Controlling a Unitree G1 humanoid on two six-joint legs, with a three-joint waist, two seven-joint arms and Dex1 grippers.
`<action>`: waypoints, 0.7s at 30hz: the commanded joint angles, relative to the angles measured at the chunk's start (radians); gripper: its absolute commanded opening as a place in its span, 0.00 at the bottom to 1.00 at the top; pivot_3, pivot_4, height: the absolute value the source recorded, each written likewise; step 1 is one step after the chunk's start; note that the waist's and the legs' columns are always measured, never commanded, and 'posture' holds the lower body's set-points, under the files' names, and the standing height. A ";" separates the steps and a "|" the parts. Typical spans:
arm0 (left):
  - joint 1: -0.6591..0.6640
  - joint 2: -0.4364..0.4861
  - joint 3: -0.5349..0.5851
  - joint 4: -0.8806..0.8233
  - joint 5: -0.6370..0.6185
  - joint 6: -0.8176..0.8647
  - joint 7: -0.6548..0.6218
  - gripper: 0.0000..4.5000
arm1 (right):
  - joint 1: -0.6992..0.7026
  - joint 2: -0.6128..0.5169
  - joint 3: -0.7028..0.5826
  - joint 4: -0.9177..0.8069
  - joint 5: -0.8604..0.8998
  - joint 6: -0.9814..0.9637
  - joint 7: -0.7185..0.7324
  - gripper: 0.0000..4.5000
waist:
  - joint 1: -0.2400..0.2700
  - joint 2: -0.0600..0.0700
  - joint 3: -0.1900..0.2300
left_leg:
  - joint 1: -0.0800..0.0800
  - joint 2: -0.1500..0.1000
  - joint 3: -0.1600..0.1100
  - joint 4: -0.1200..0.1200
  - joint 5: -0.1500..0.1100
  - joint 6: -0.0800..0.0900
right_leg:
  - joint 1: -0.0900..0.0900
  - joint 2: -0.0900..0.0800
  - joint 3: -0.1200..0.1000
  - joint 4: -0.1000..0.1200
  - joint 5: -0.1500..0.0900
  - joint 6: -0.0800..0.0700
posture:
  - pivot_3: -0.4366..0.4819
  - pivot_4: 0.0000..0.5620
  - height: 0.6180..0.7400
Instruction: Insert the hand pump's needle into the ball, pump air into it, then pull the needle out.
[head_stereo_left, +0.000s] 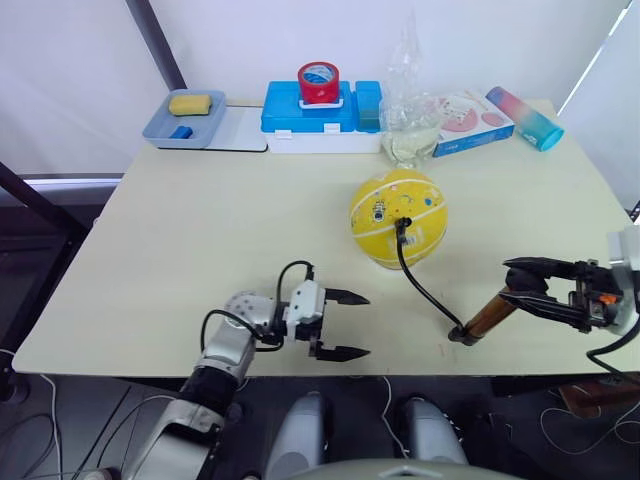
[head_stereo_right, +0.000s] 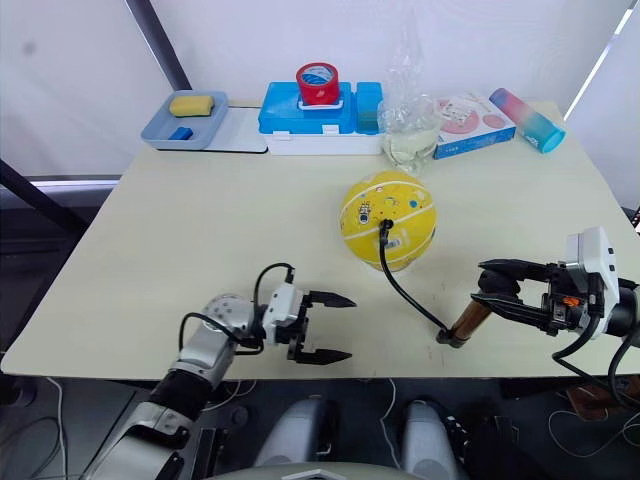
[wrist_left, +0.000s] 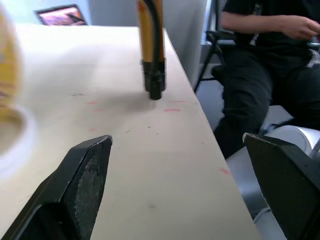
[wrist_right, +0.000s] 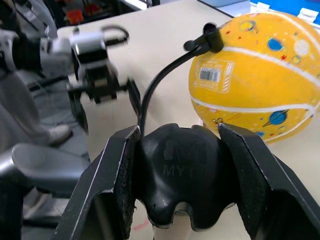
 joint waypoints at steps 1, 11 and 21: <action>0.031 0.053 0.060 -0.137 -0.088 0.069 0.001 1.00 | -0.025 -0.039 -0.068 -0.002 0.004 -0.010 0.021 0.44 | 0.000 0.000 0.000 | 0.000 0.000 0.000 0.000 0.000 0.000 | 0.000 0.000 0.000 0.000 0.000 0.000 | 0.48 0.27 1.00; 0.097 0.180 0.152 -0.312 -0.197 0.188 0.004 1.00 | -0.114 -0.098 -0.023 0.041 -0.094 -0.073 0.058 0.44 | -0.002 0.002 0.001 | 0.000 0.000 0.000 0.001 0.000 0.000 | 0.000 0.001 0.001 0.001 0.000 0.000 | 0.48 0.27 1.00; 0.164 0.214 0.205 -0.405 -0.235 0.231 0.059 1.00 | -0.263 -0.184 0.132 0.102 -0.235 -0.171 0.158 0.44 | -0.002 0.003 0.002 | 0.001 0.000 0.001 0.001 0.001 -0.002 | 0.000 0.002 0.002 0.001 0.000 0.000 | 0.48 0.27 1.00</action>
